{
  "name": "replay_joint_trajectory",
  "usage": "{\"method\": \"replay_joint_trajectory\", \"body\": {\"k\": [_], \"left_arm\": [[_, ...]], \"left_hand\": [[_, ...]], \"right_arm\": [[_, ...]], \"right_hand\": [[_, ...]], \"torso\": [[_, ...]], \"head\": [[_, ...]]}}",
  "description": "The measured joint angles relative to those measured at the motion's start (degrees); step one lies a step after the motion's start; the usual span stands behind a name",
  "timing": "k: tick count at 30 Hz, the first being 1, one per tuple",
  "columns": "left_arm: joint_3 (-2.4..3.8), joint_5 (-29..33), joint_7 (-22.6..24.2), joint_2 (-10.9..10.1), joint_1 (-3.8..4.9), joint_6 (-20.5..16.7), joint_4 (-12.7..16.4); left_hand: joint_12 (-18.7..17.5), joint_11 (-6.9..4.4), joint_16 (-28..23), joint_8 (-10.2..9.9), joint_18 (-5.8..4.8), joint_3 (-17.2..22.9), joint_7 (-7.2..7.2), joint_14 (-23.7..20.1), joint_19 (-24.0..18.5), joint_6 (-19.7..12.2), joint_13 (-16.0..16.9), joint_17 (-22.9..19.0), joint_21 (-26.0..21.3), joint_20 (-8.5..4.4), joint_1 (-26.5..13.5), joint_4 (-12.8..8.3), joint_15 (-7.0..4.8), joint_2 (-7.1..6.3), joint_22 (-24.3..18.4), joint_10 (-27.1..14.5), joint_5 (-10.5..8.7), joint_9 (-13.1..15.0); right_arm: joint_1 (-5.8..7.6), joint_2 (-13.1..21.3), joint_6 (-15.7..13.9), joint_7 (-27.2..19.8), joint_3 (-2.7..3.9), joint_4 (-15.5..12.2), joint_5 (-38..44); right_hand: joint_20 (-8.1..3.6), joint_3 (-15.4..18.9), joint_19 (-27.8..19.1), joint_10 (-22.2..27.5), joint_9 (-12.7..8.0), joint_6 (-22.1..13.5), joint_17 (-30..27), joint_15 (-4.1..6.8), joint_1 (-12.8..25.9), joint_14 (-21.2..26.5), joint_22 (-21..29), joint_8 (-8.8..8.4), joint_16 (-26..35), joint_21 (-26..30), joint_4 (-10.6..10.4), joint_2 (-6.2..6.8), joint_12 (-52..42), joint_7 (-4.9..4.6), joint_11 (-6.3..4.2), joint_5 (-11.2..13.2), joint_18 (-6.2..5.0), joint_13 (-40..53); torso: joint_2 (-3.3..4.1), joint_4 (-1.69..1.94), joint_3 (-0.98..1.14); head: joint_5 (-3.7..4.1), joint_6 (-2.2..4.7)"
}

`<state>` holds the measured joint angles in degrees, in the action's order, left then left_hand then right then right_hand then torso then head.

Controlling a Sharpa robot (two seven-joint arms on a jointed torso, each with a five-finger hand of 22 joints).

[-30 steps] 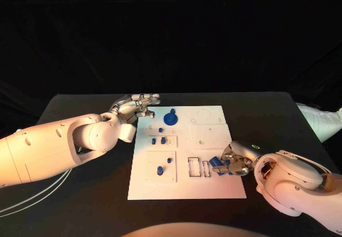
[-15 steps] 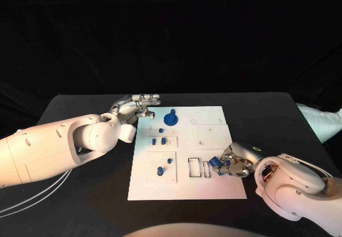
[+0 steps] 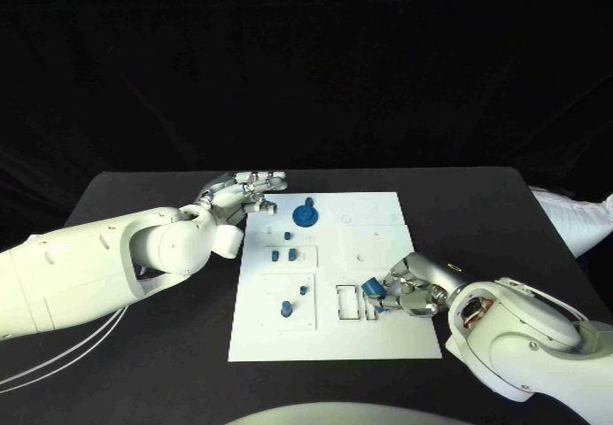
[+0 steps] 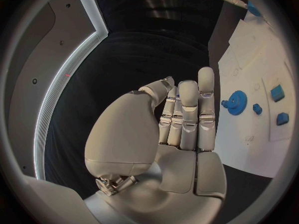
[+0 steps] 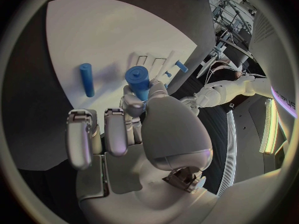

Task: Assemble the parts on the task board

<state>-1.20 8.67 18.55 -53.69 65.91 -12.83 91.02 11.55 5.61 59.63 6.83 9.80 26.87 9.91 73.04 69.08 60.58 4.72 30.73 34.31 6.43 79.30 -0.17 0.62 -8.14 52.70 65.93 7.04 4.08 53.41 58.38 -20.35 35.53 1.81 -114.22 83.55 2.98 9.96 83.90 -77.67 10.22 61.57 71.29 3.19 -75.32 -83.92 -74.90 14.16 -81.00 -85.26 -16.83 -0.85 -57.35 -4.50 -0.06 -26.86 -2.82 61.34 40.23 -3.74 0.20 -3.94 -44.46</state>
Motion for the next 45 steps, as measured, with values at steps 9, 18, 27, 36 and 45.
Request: {"method": "replay_joint_trajectory", "body": {"k": [9,18,27,36,45], "left_arm": [[0.00,0.0,0.0,0.0,-0.01,0.0,0.0],[0.00,0.0,0.0,0.0,-0.01,0.1,0.0],[0.00,0.0,-0.1,0.0,-0.01,0.1,0.0],[0.00,0.0,-0.1,0.0,-0.02,0.2,0.0],[0.00,0.0,-0.1,0.0,-0.02,0.2,0.0]], "left_hand": [[0.0,0.00,0.0,0.0,0.00,0.0,0.00,0.0,0.0,0.0,0.0,0.0,0.0,0.00,0.0,0.0,0.00,0.00,0.0,0.0,0.00,0.0],[0.0,0.00,0.0,0.0,-0.01,0.0,0.00,0.0,0.0,0.0,0.0,0.0,0.0,0.00,0.0,0.0,0.00,0.00,0.0,0.0,0.00,0.0],[0.0,0.00,0.0,0.0,0.00,0.0,0.00,0.0,0.0,0.0,0.0,0.0,0.0,0.00,0.0,0.0,0.00,0.00,0.0,0.0,0.00,0.0],[0.0,0.00,0.0,0.0,-0.01,0.0,0.00,0.0,0.0,0.0,0.0,0.0,0.0,0.00,0.0,0.0,0.01,0.00,0.0,0.0,0.00,0.0],[0.0,0.00,0.0,0.0,0.00,0.0,0.00,0.0,0.0,0.0,0.0,0.0,0.0,0.00,0.0,0.0,0.01,0.00,0.0,0.0,0.00,0.0]], "right_arm": [[0.02,-3.1,0.6,-0.3,0.01,0.5,-2.7],[0.02,-4.4,1.7,-0.1,0.00,1.2,-3.5],[0.03,-5.1,3.1,0.4,-0.01,2.0,-3.4],[0.03,-5.1,3.3,0.9,-0.01,2.4,-2.6],[0.04,-5.1,3.7,0.9,0.00,2.2,-1.7]], "right_hand": [[0.00,1.3,0.0,0.0,1.4,0.0,0.0,0.00,2.7,0.0,0.0,-0.01,-0.2,0.0,0.1,-1.63,0.0,-0.01,0.01,-0.1,0.00,0.3],[0.00,2.8,0.0,0.0,2.9,0.0,-0.1,0.20,4.6,-0.2,0.0,0.26,-0.2,0.0,0.1,-2.00,1.1,0.02,0.01,2.8,-0.01,0.2],[0.00,5.9,0.0,0.0,4.2,0.4,-0.8,0.20,8.5,-0.2,0.0,0.90,-0.2,0.0,0.1,-1.75,3.1,0.33,0.01,12.6,-0.01,-0.4],[0.00,6.4,0.0,1.2,5.1,-0.2,-1.5,0.20,12.8,-0.2,0.0,0.90,0.2,0.3,0.0,0.88,7.3,-0.17,0.28,23.3,-0.02,-3.1],[0.00,3.2,0.0,1.2,6.3,-0.2,-1.5,0.20,6.6,-0.2,0.0,1.34,0.3,0.5,1.3,0.75,7.6,-0.17,0.28,19.1,-0.03,-2.6]], "torso": [[0.03,0.04,-0.03],[0.02,-0.01,-0.03],[0.02,-0.04,0.00],[0.02,-0.04,0.03],[0.03,-0.04,0.03]], "head": [[-0.15,-0.14],[-0.35,-0.18],[-0.50,-0.26],[-0.53,-0.26],[-0.54,-0.37]]}}
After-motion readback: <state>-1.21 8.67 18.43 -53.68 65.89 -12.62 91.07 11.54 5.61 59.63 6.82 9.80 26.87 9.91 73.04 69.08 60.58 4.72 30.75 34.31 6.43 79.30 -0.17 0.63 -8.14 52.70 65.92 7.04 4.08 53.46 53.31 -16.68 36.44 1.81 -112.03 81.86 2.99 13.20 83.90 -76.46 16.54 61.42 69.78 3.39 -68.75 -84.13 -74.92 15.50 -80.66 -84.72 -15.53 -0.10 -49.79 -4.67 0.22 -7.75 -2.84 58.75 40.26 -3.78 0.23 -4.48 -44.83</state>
